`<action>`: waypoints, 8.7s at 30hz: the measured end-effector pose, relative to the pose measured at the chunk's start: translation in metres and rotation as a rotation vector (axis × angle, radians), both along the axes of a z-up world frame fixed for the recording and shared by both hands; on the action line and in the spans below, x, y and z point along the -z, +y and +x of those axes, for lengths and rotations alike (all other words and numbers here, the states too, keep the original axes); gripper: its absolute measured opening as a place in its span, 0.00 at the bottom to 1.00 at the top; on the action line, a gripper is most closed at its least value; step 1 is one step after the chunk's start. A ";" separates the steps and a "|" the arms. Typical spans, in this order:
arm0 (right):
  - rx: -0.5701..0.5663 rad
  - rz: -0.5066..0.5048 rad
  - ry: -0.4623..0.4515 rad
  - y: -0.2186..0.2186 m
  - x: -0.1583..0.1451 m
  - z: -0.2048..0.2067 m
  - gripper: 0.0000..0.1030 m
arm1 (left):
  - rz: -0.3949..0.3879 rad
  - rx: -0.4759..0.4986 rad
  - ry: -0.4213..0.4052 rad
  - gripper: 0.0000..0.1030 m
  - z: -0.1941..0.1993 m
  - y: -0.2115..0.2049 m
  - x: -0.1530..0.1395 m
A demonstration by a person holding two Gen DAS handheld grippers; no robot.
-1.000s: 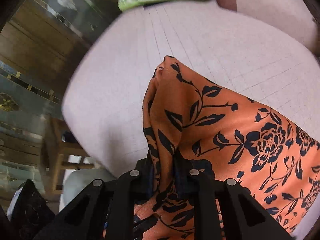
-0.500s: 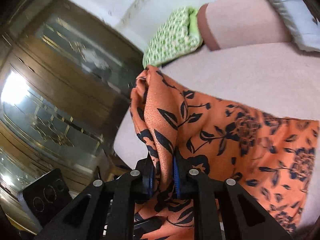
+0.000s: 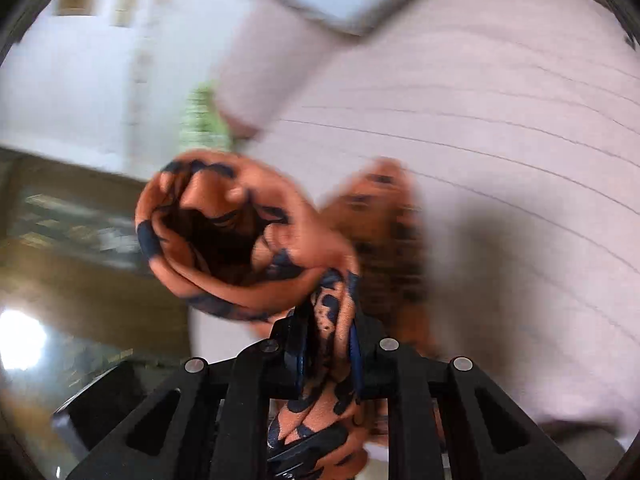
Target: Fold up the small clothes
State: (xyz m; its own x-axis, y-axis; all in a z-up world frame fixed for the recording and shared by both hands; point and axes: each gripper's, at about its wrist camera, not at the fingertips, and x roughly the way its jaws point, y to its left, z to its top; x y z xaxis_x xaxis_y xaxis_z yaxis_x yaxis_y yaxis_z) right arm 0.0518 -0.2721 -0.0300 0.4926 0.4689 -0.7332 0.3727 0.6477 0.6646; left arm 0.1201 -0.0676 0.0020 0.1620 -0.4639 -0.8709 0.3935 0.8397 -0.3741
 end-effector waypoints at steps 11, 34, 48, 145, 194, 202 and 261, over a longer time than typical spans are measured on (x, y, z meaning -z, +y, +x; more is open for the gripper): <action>0.045 -0.028 0.111 -0.002 0.023 0.010 0.22 | 0.079 0.004 -0.066 0.16 -0.015 -0.036 0.016; 0.150 -0.291 0.030 0.017 -0.018 -0.021 0.53 | -0.144 -0.236 -0.098 0.50 -0.007 0.149 -0.055; 0.018 -0.470 0.057 0.030 -0.028 0.025 0.40 | -0.065 0.225 -0.315 0.56 0.106 0.074 -0.084; -0.196 -0.082 0.010 0.054 0.003 0.020 0.18 | -0.522 -0.345 0.280 0.24 0.111 0.258 0.053; -0.451 -0.073 0.159 0.179 0.063 0.112 0.45 | -0.106 -0.493 0.057 0.54 0.171 0.373 0.018; -0.296 -0.315 -0.084 0.175 0.017 0.142 0.65 | -0.293 -0.527 0.051 0.54 0.185 0.380 0.000; -0.194 -0.078 0.060 0.172 0.057 0.066 0.73 | -0.166 -0.605 0.066 0.48 0.060 0.401 0.021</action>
